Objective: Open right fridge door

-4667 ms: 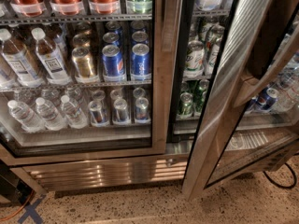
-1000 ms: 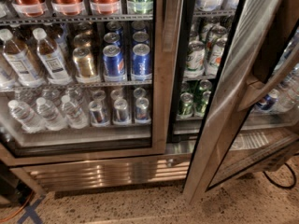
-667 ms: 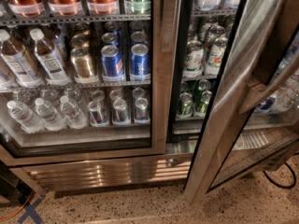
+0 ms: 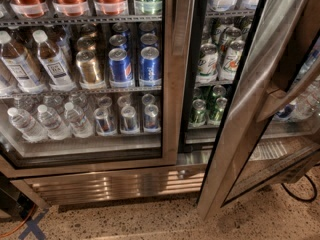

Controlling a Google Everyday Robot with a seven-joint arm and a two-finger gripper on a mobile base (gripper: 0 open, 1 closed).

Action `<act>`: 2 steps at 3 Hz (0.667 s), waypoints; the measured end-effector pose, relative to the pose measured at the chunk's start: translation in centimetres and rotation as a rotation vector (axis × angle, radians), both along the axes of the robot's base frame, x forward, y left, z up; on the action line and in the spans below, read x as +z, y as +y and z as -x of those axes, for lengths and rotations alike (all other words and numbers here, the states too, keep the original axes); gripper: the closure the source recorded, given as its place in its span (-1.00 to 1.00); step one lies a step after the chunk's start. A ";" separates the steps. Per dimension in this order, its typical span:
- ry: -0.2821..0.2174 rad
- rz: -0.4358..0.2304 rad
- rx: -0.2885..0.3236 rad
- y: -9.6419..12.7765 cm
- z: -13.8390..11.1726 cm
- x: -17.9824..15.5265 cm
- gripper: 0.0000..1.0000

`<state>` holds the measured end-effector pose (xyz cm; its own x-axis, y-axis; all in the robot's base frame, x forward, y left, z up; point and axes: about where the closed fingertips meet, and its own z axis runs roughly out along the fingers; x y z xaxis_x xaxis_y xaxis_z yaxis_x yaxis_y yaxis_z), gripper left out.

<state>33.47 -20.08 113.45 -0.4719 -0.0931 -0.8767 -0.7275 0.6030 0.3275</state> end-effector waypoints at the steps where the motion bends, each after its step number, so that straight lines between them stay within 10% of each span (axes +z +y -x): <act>1: 0.000 0.000 0.000 -0.3 0.0 0.0 0.17; 2: -0.002 0.008 -0.023 -0.4 0.4 0.3 -0.29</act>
Offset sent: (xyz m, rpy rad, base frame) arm -0.2508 -0.1012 0.1482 -0.3233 -0.0538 -0.8831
